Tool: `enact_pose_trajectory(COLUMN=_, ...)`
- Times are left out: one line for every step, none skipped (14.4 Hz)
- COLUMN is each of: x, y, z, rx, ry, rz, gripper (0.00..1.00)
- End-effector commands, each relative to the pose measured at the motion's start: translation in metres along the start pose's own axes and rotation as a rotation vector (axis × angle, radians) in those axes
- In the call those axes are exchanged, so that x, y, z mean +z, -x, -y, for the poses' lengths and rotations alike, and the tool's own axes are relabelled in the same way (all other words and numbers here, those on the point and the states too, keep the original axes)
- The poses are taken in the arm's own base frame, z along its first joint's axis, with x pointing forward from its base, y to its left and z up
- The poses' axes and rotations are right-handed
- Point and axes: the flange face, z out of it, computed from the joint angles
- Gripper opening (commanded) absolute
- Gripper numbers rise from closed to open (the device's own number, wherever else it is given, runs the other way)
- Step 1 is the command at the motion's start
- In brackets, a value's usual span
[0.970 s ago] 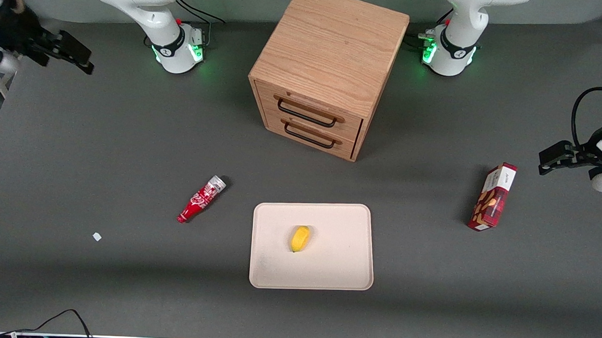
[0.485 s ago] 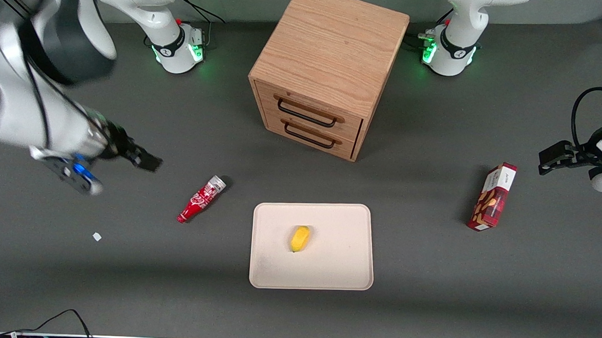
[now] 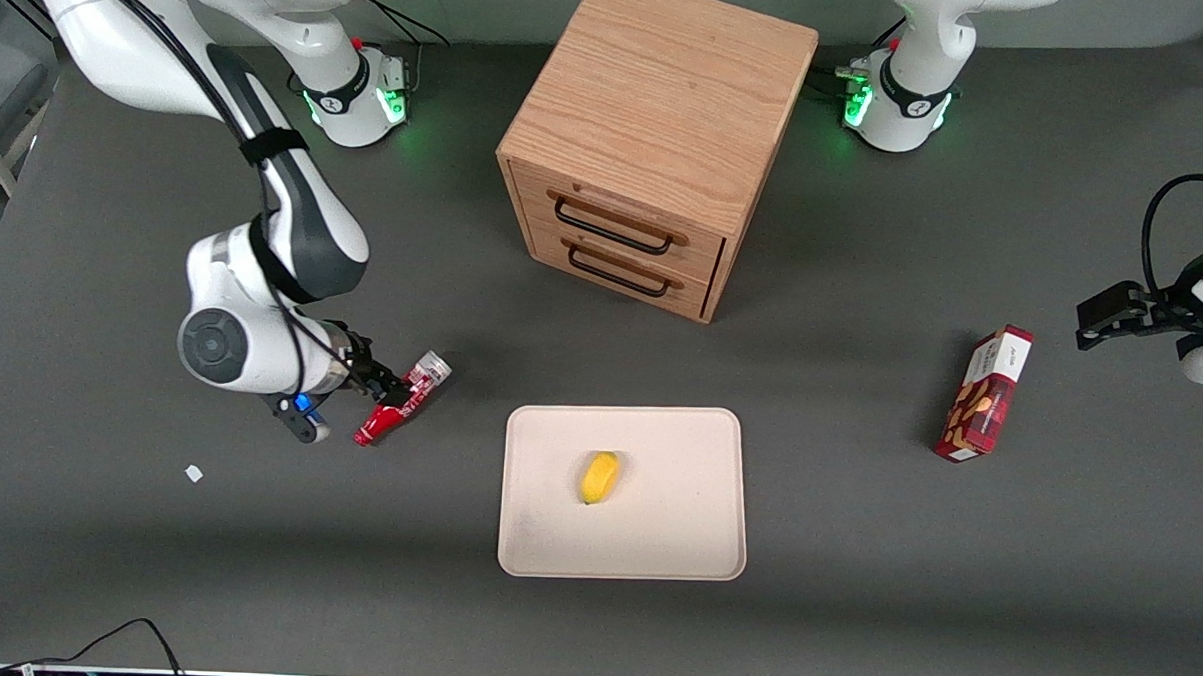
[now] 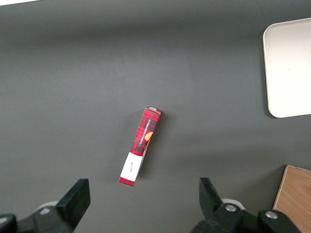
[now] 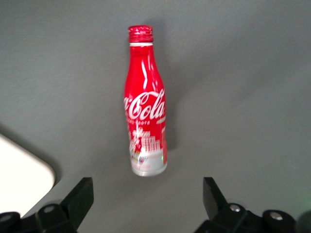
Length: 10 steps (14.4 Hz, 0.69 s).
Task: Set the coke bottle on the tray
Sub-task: 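Close the right gripper around the red Coca-Cola bottle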
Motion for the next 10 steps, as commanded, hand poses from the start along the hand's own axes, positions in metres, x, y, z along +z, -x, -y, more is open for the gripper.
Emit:
enact_pose_trajectory(x=0.037, y=0.011, z=-0.007, rx=0.007, ry=0.012, rz=-0.085, gripper=1.0)
enact_pose_trajectory(x=0.044, y=0.009, z=-0.006, rx=0.016, ry=0.009, rz=-0.099, gripper=1.0)
enact_pose_trajectory(x=0.051, y=0.008, z=-0.005, rx=0.025, ry=0.007, rz=-0.103, gripper=1.0)
enact_pose_trajectory(x=0.055, y=0.006, z=-0.003, rx=0.026, ry=-0.005, rz=-0.105, gripper=1.0)
enact_pose_trajectory(x=0.06, y=0.005, z=-0.001, rx=0.025, ry=-0.014, rz=-0.104, gripper=1.0)
enact_pose_trajectory(x=0.064, y=0.004, z=0.001, rx=0.025, ry=-0.023, rz=-0.104, gripper=1.0)
enact_pose_trajectory(x=0.069, y=0.004, z=0.002, rx=0.024, ry=-0.027, rz=-0.102, gripper=1.0)
enact_pose_trajectory(x=0.073, y=0.002, z=0.002, rx=0.026, ry=-0.028, rz=-0.099, gripper=1.0)
enact_pose_trajectory(x=0.078, y=0.002, z=0.003, rx=0.023, ry=-0.032, rz=-0.099, gripper=1.0)
enact_pose_trajectory(x=0.081, y=0.002, z=0.004, rx=0.025, ry=-0.034, rz=-0.097, gripper=1.0)
